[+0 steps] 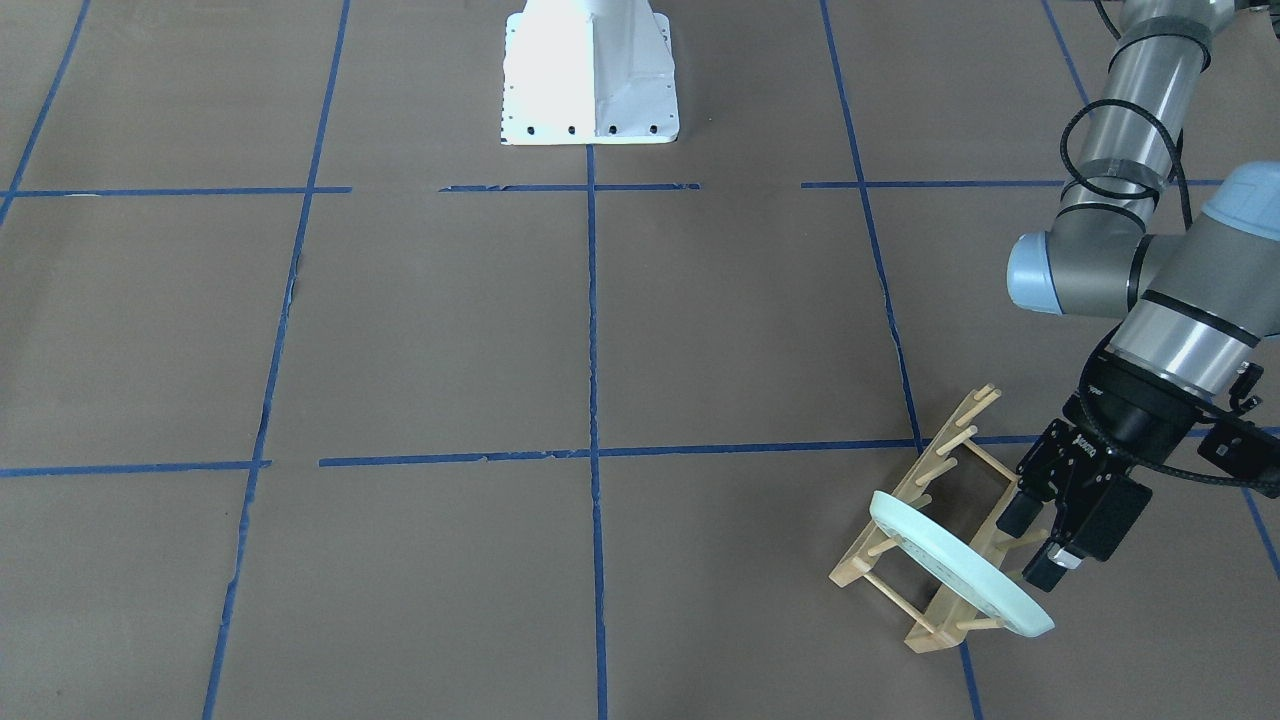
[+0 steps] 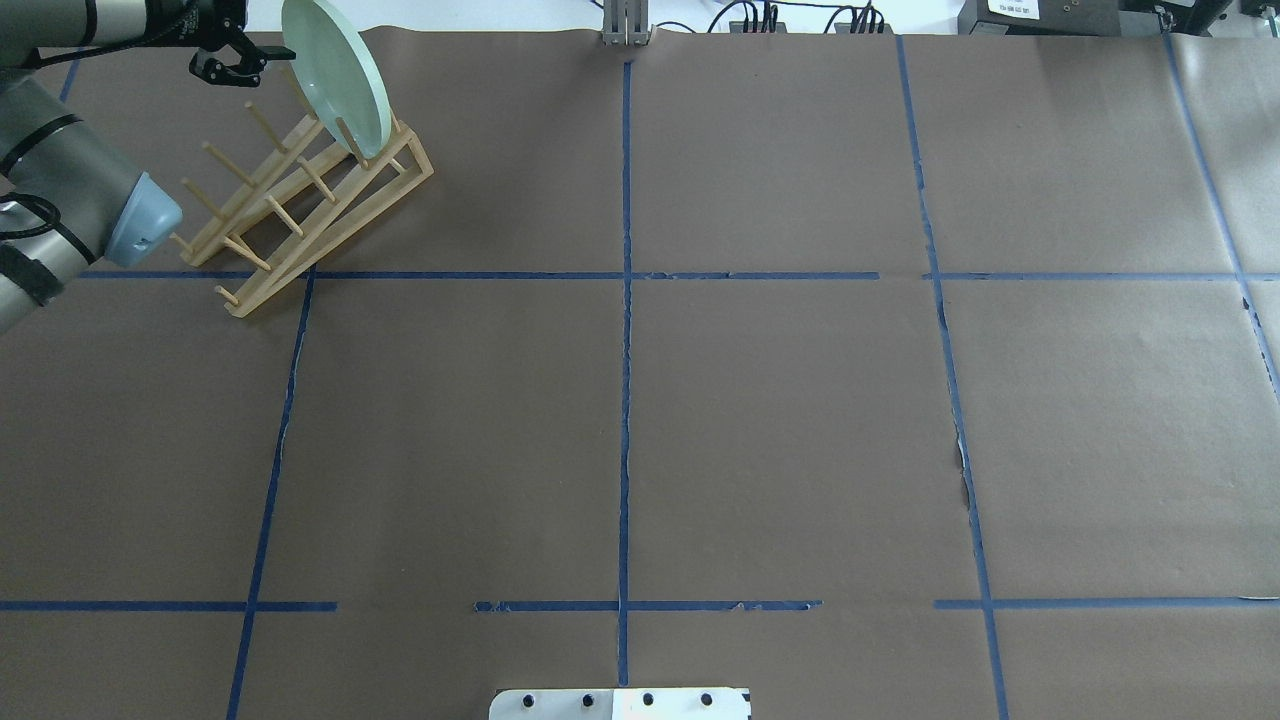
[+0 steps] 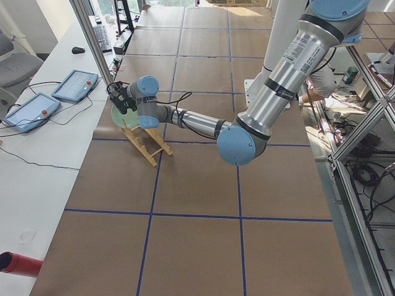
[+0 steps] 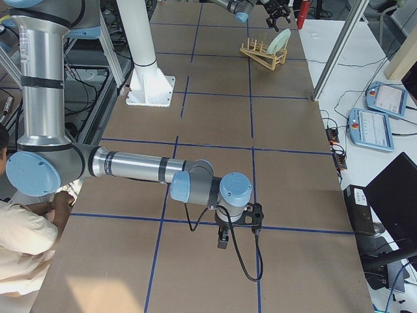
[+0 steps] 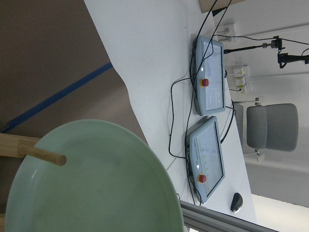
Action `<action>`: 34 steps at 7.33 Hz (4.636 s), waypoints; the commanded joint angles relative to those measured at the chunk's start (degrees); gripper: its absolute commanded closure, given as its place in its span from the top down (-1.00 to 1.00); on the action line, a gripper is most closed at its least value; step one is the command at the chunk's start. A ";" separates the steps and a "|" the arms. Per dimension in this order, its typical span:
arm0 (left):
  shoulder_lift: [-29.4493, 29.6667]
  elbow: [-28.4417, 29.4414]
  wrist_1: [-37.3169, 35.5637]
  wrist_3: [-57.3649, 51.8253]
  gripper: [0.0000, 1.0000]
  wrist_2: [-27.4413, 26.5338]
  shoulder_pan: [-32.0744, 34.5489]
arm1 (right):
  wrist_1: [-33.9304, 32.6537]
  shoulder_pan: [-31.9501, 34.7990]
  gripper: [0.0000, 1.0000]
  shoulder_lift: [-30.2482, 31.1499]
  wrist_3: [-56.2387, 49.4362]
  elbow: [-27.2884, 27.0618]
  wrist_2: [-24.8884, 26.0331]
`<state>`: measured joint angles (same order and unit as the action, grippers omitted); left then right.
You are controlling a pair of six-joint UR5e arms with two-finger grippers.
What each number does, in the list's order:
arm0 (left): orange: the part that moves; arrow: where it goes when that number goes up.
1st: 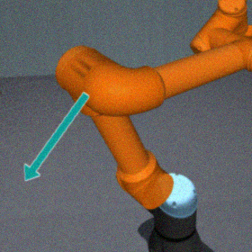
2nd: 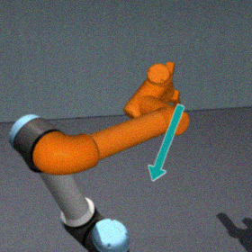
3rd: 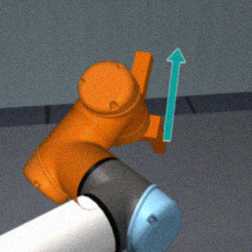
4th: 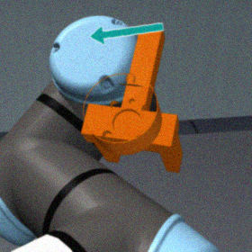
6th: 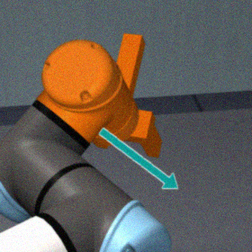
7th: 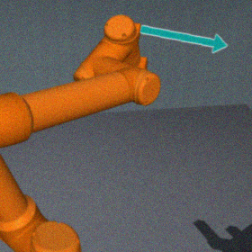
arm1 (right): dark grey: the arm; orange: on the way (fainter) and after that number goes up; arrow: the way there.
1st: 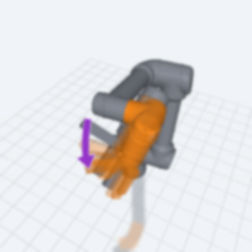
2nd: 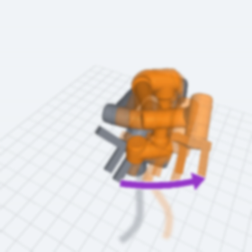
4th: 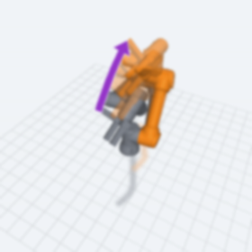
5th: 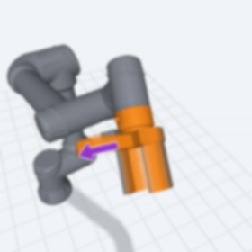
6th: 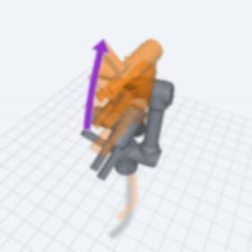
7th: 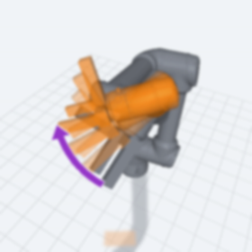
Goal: Place plate on table
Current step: 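Reach the left gripper to the pale green plate in the rack and grasp its rim, then lift the plate out of the wooden rack with the left gripper, then swing the plate toward the robot and lower it flat onto the table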
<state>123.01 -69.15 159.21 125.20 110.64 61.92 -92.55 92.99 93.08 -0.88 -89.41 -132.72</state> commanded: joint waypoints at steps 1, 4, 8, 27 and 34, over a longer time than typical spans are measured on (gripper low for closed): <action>1.53 1.74 0.05 0.22 0.93 -0.69 -0.48 | 0.00 0.00 1.00 0.00 0.00 -0.06 0.00; 2.14 2.09 0.05 0.22 0.15 -2.00 -0.48 | 0.00 0.00 1.00 0.00 0.00 -0.06 0.00; 2.15 1.13 0.05 1.54 -1.00 -2.00 -0.22 | 0.00 0.00 1.00 0.00 0.00 -0.06 0.00; 17.71 -6.87 -80.37 -34.50 -1.00 -4.82 -29.30 | 0.00 0.00 1.00 0.00 0.00 -0.06 0.00; 3.94 -32.71 -79.06 -69.17 1.00 6.96 -9.61 | 0.00 0.00 1.00 0.00 0.00 -0.06 0.00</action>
<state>130.03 -99.84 79.75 69.69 110.37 43.77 -92.55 92.99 93.08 -0.88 -89.47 -132.72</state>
